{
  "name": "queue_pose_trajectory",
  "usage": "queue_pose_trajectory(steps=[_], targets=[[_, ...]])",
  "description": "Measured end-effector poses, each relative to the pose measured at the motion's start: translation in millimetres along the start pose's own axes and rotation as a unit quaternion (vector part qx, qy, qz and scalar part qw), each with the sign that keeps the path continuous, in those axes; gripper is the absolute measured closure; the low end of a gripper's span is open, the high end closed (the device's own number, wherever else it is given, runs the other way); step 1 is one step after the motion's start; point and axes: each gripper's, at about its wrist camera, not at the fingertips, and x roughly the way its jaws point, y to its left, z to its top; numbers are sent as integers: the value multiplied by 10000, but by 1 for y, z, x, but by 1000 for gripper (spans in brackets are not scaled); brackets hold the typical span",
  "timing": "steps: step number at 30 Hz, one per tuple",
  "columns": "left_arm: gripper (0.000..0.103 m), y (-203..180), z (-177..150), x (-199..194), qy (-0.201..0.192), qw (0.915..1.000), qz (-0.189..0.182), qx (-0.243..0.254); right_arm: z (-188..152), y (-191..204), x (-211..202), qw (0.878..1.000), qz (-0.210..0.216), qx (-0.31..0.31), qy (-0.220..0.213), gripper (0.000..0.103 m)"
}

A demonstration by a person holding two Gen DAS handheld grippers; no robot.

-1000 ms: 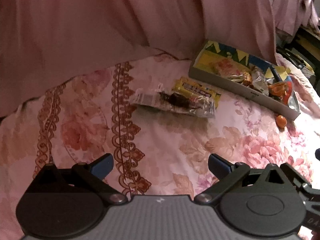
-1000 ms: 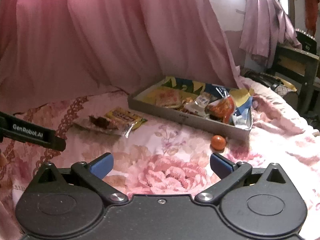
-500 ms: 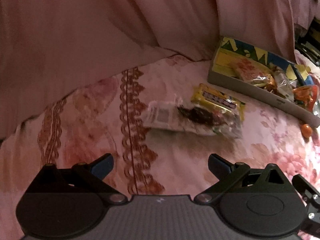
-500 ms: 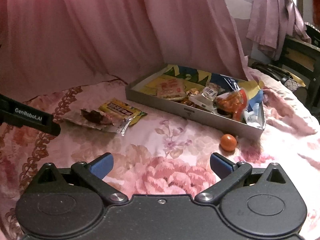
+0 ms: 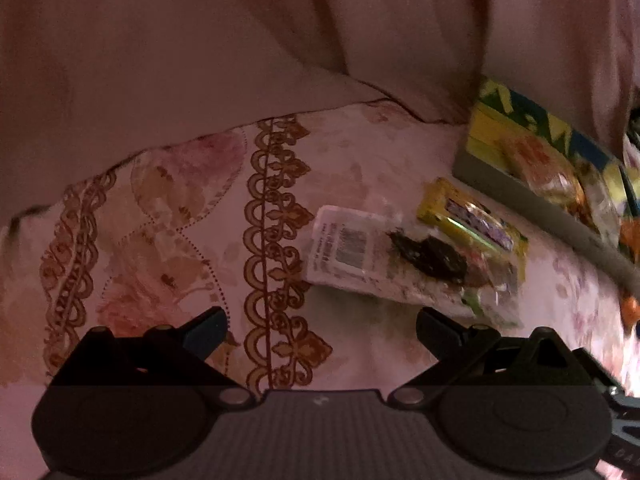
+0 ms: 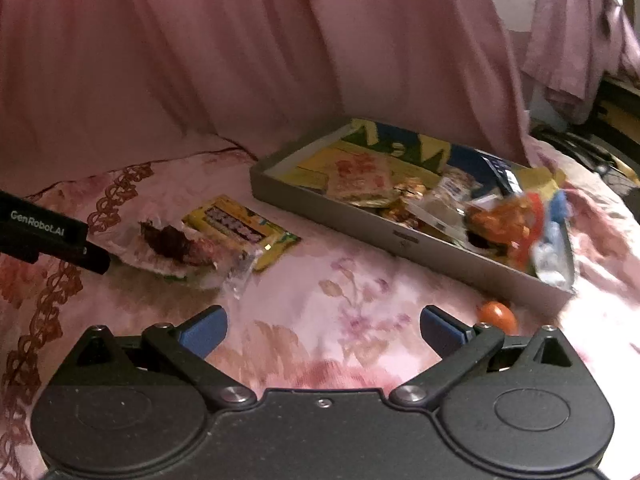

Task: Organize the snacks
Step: 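Move both tools down toward the clear packet and yellow snack bar, then grasp the clear packet with the left tool while the right grasps the yellow snack bar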

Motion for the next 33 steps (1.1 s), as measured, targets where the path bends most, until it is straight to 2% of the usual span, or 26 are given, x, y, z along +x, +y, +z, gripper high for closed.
queue_pose_trajectory(steps=[5,10,14,19,25,28,31,33], targets=[[0,21,4,20,300,9950,-454,-839,19,11,35,9978,470,-467,26,1],[0,20,4,23,214,9953,-530,-777,41,16,64,9926,916,-786,153,3],[1,26,6,22,144,9925,-656,-1023,56,19,78,9870,1256,-980,213,5],[1,35,5,20,45,9867,-830,-1395,63,18,105,9802,1798,-617,552,8],[1,34,2,19,14,9845,-992,-1449,71,12,128,9737,2187,-47,629,6],[1,33,-1,14,-14,9821,-1173,-1474,75,8,133,9721,2249,248,621,6],[1,28,-3,14,-107,9832,-1237,-1335,76,5,135,9704,2291,408,641,6],[1,26,-2,21,-29,9852,-1113,-1307,75,7,136,9733,2173,328,665,6]])
